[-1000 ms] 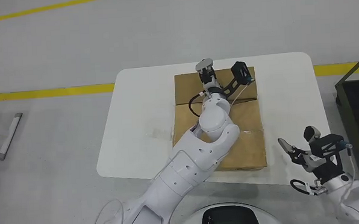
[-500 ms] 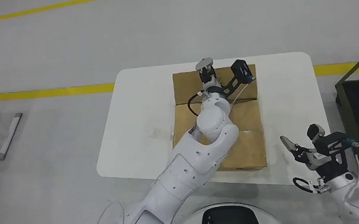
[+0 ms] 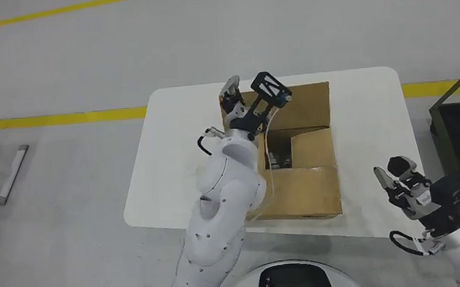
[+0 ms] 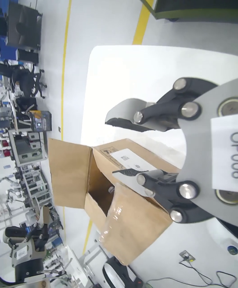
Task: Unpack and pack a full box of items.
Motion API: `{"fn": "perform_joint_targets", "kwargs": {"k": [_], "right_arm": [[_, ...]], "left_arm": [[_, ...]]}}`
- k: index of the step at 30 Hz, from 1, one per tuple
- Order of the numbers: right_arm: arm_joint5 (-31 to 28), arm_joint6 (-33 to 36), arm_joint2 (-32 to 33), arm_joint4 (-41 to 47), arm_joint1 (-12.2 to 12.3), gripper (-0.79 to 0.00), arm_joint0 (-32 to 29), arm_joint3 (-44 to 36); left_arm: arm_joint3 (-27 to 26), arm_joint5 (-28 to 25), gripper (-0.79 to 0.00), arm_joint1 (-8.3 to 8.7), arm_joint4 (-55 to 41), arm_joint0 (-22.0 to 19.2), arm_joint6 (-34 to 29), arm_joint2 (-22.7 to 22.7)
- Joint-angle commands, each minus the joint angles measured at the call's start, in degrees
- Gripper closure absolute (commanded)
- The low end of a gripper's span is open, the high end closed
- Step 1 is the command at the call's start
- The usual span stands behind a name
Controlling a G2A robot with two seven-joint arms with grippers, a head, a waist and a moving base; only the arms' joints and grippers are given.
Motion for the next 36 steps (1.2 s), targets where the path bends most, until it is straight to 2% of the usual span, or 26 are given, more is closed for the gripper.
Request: {"fn": "perform_joint_targets", "kwargs": {"k": [1,6,12,17,18,19,20,21,22,23,24,26,28,36], "right_arm": [[-2.6,0.0,0.1,0.6,0.1,0.000,0.5,-0.1],[-9.2,-1.8,0.7,4.0,0.4,0.000,1.2,0.8],[-9.3,-2.1,1.0,4.3,0.4,0.000,1.3,1.1],[-9.0,-1.4,0.5,4.7,0.5,0.000,1.5,1.0],[-9.1,-0.1,-0.1,6.1,0.5,-0.046,1.8,1.1],[-9.3,1.8,-0.4,8.1,0.6,-0.172,2.5,1.6],[-9.1,4.1,-0.4,9.7,0.7,-0.366,3.4,2.0],[-8.7,6.6,-0.4,11.4,0.9,-0.379,4.3,2.2],[-8.4,10.2,-0.7,13.0,1.0,-0.517,5.0,2.5],[-8.1,14.5,-0.8,13.9,1.3,-0.785,6.0,2.3],[-7.1,17.6,-0.4,13.5,1.5,-0.785,7.3,1.7],[-6.5,19.9,-1.2,16.9,1.7,-0.785,8.9,1.6],[-6.8,23.1,-1.4,16.3,2.0,-0.785,10.4,1.8],[-6.2,26.7,-6.4,14.2,2.4,-0.785,14.8,3.8]], "left_arm": [[-3.6,-2.4,-0.785,0.37,-2.0,2.3,-0.3,-2.3],[-9.7,-4.8,-0.785,0.97,-7.1,6.5,-2.0,-7.7],[-12.3,-5.8,-0.785,1.53,-9.0,8.8,-2.2,-10.8],[-12.9,-4.2,-0.785,1.80,-7.8,9.9,-1.3,-10.8],[-12.9,-3.7,-0.785,1.84,-7.4,10.1,-0.9,-10.6],[-12.9,-3.1,-0.785,1.82,-7.8,10.4,-0.6,-10.3],[-13.0,-2.7,-0.785,1.84,-7.7,10.5,-0.4,-10.1],[-13.0,-2.1,-0.785,1.87,-7.1,10.6,-0.4,-9.9],[-12.9,-1.2,-0.785,1.87,-6.8,10.6,-0.3,-9.7],[-12.8,-0.5,-0.785,1.84,-6.8,10.7,-0.2,-9.5],[-12.8,-0.5,-0.785,1.84,-6.8,10.7,-0.2,-9.5],[-12.8,-0.5,-0.785,1.84,-6.8,10.7,-0.2,-9.5],[-12.8,-0.5,-0.785,1.84,-6.8,10.7,-0.2,-9.5],[-12.8,-0.5,-0.785,1.84,-6.8,10.7,-0.2,-9.5]]}}
